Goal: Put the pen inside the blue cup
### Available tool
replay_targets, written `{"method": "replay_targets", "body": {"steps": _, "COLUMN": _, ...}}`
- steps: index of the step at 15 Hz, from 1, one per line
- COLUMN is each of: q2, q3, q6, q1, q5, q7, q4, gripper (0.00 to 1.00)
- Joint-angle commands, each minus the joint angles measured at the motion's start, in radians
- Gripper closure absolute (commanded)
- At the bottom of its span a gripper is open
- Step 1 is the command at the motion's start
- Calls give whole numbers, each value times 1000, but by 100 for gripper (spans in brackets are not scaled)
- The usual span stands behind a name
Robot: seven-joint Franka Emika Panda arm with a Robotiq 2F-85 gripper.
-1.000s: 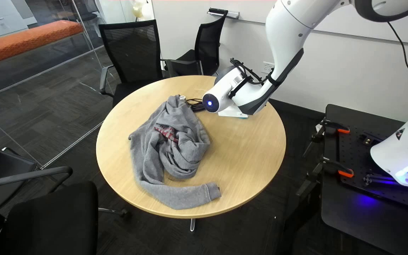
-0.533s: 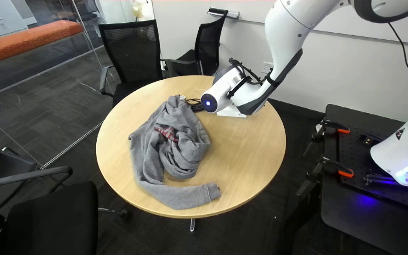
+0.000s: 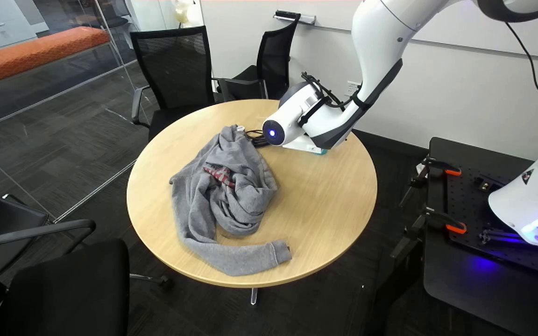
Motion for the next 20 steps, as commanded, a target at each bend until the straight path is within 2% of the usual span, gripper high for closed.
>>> {"method": "replay_targets", "body": {"steps": 1, "q2": -105, "q3": 16, "q6": -49, "q1": 9, "q5": -5, "q7": 74, "q4": -87, "gripper": 0}}
{"method": "replay_targets", "body": {"steps": 11, "q2": -320, "q3": 72, "q6": -199, "q1": 18, "q5": -5, "q7": 183, "q4": -202, "gripper": 0}}
{"method": "replay_targets", "body": {"steps": 12, "q2": -329, "q3": 79, "q6": -214, "q1": 16, "q5": -2, "q7": 175, "q4": -204, "gripper": 0}}
{"method": "replay_targets", "body": {"steps": 13, "q2": -272, "q3": 83, "q6": -194, "q1": 1, "q5": -7, "q7": 148, "q4": -152, "gripper": 0}}
{"method": "replay_targets", "body": {"steps": 20, "q2": -299, "q3": 90, "q6": -204, "q1": 1, "q5": -6, "q7": 148, "q4": -175, "gripper": 0}}
